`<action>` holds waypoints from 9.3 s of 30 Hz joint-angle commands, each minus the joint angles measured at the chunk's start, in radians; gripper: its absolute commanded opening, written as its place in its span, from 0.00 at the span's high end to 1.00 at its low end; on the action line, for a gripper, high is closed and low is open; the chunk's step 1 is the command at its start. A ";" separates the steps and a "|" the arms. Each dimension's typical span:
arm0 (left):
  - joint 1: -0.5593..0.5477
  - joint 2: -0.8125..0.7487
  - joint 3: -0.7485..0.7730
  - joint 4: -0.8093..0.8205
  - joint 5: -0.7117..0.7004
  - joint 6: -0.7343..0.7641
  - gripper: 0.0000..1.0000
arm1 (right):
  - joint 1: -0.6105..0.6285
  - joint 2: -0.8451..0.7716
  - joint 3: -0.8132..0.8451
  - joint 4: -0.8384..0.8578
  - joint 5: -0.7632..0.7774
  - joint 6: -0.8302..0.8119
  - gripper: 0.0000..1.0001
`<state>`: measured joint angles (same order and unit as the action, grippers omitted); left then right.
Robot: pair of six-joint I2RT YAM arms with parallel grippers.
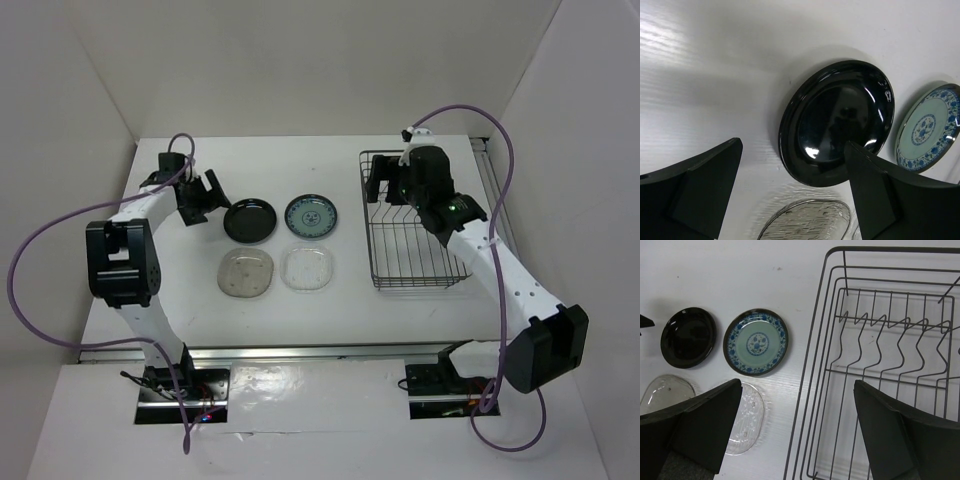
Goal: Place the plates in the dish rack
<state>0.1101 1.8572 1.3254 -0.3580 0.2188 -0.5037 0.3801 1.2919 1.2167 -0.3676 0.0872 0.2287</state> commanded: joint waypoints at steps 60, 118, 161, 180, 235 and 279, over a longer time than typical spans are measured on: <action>-0.063 -0.300 -0.094 0.304 0.582 0.014 1.00 | 0.062 0.121 -0.090 0.542 -0.541 0.012 0.00; -0.135 -0.217 0.024 0.014 0.143 -0.022 0.00 | -0.033 0.175 0.129 0.088 0.551 -0.023 1.00; -0.135 -0.176 0.015 0.076 0.267 0.005 0.02 | -0.067 0.425 0.138 0.165 0.436 -0.042 0.62; -0.311 0.155 0.257 0.040 0.085 0.062 0.06 | 0.003 0.285 0.210 0.088 0.497 -0.034 0.00; -0.386 0.341 0.439 -0.075 -0.081 0.025 1.00 | 0.154 0.122 0.024 0.209 0.385 -0.034 0.00; -0.270 -0.115 0.115 0.321 0.516 0.025 0.35 | -0.037 0.297 0.121 0.414 -0.540 0.104 0.99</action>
<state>-0.1635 1.7653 1.3991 -0.0071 0.8131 -0.4572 0.3492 1.6459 1.2633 0.0788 -0.5495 0.3740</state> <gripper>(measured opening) 0.467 0.149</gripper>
